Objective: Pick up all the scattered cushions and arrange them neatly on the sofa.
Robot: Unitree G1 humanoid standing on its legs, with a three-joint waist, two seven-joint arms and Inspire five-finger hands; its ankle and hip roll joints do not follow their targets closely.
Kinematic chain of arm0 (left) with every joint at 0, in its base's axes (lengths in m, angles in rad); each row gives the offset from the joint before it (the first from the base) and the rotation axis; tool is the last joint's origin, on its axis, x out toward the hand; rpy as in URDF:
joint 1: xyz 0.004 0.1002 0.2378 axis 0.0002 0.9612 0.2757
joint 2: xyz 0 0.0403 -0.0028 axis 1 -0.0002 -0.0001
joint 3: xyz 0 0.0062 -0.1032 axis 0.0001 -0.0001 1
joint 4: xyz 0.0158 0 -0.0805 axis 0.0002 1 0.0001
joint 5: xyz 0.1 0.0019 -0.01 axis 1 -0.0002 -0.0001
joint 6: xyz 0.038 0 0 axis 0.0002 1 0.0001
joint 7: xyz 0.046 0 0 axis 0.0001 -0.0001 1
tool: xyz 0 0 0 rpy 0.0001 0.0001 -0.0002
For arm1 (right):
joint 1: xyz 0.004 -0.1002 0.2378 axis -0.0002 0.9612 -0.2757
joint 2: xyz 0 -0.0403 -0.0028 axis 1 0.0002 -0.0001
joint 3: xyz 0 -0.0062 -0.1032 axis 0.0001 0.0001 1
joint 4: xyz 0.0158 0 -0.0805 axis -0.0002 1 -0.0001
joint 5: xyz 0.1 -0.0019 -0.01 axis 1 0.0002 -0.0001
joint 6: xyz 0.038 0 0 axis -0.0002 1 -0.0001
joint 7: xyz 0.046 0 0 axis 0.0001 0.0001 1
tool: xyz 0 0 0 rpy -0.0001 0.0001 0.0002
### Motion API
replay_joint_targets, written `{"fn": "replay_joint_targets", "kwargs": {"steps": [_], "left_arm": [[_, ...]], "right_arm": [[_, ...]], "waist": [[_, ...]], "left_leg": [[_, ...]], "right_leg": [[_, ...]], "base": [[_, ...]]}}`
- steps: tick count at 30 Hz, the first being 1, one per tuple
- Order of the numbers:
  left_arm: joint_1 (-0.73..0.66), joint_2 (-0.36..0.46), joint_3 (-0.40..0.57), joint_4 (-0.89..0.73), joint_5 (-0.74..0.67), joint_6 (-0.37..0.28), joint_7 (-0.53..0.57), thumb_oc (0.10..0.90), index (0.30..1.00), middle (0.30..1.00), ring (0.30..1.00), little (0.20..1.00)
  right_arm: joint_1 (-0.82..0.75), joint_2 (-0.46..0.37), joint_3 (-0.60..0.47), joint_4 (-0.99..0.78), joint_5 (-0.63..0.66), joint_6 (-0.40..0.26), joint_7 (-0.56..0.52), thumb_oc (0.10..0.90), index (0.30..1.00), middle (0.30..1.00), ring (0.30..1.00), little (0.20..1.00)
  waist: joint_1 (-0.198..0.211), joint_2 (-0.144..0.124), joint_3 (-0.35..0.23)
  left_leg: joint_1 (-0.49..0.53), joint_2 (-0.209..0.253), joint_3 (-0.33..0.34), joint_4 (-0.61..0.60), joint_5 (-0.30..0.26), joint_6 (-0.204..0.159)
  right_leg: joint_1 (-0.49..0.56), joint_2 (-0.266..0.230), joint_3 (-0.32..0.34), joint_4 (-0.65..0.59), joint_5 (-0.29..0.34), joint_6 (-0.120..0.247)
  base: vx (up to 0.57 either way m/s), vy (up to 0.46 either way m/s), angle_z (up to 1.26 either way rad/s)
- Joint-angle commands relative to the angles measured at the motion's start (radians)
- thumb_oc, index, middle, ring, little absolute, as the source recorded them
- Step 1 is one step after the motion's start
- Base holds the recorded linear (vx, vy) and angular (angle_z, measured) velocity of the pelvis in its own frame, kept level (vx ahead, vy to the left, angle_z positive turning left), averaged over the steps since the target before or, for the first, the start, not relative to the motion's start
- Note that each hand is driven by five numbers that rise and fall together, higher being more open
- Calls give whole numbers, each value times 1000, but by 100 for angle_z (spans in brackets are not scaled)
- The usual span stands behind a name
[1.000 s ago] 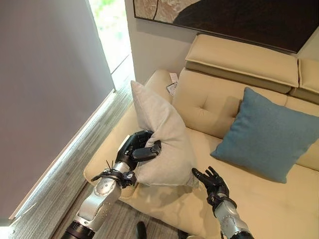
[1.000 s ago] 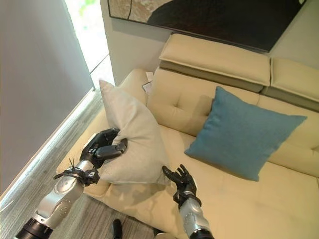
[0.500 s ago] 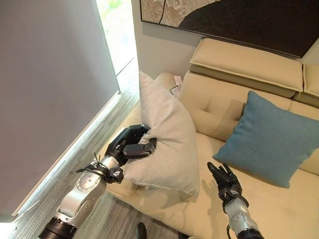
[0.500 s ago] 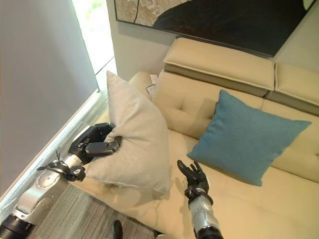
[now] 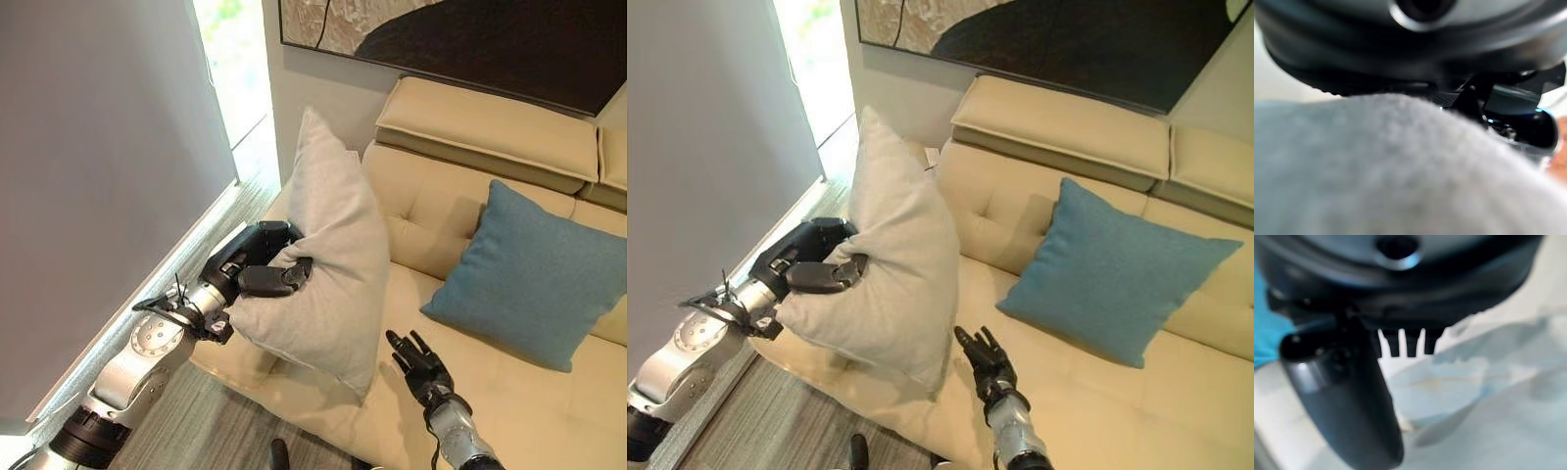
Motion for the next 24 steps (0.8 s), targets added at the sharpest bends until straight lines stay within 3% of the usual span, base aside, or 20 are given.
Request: {"fn": "replay_joint_targets", "kwargs": {"steps": [1,11,24], "left_arm": [[-282,-66,140,-194,-94,-316,0,400,300,300,300,300],[-315,-68,134,-210,-106,-340,18,400,300,300,300,300],[-331,-38,134,-216,-119,-340,13,400,300,300,300,300]], "right_arm": [[-47,10,11,-23,-11,-26,57,800,900,900,900,900],[-55,67,60,-1,45,-15,85,800,900,900,900,900],[-105,45,-35,-88,170,-75,74,800,900,900,900,900]], "waist": [[3,-5,-105],[9,4,-106],[11,9,-114]], "left_leg": [[78,9,48,3,-162,-58],[80,8,45,3,-162,-59],[82,2,43,3,-163,-58]], "right_leg": [[32,-46,-62,5,-50,82],[34,-49,-65,5,-51,82],[44,-50,-76,5,-52,83]], "base": [[0,0,0],[0,0,0],[5,3,3]]}}
